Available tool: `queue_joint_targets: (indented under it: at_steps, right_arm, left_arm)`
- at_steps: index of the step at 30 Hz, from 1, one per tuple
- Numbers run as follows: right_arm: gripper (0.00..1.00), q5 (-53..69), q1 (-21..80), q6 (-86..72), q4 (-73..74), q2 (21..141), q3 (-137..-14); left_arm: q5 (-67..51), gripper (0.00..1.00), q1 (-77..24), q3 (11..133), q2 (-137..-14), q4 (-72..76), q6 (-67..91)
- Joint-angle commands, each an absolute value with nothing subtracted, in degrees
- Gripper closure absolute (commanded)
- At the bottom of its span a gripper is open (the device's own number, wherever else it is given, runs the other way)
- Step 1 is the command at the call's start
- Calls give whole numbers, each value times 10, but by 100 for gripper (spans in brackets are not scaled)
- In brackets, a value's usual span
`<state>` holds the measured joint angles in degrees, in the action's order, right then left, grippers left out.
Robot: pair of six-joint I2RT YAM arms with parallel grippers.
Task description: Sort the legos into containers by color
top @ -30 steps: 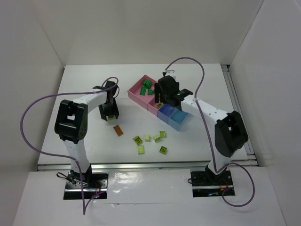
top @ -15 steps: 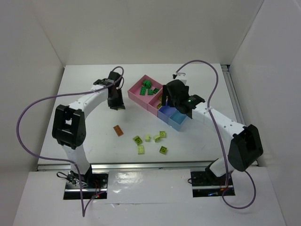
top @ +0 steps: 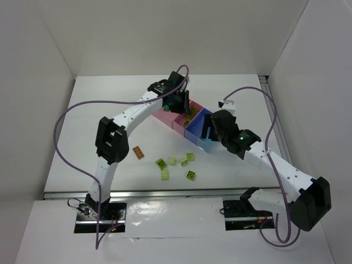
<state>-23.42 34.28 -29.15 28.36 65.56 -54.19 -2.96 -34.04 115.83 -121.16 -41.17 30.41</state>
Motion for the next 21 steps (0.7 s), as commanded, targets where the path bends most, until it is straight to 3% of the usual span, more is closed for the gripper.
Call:
queue_joint_targets:
  at_steps: [1, 2, 3, 7, 15, 21]
  right_arm:
    - [17, -164, 360, -306, 307, 619, -498]
    - [17, -163, 366, -316, 313, 611, -478]
    - [17, -163, 378, -335, 320, 604, -469]
    - [17, -146, 401, -342, 320, 589, -444]
    - [18, -62, 511, -272, 288, 614, -419]
    - [12, -40, 577, -258, 283, 687, -404]
  left_arm:
    - [-14, 59, -347, 1250, -1274, -460, 318]
    - [-14, 56, -347, 1266, -1301, -468, 318]
    - [-14, 44, -347, 1280, -1312, -482, 318]
    - [-9, 22, -347, 1300, -1319, -488, 318]
    - [-17, 21, -347, 1230, -1174, -499, 287]
    - [13, 21, -321, 1164, -1075, -505, 281]
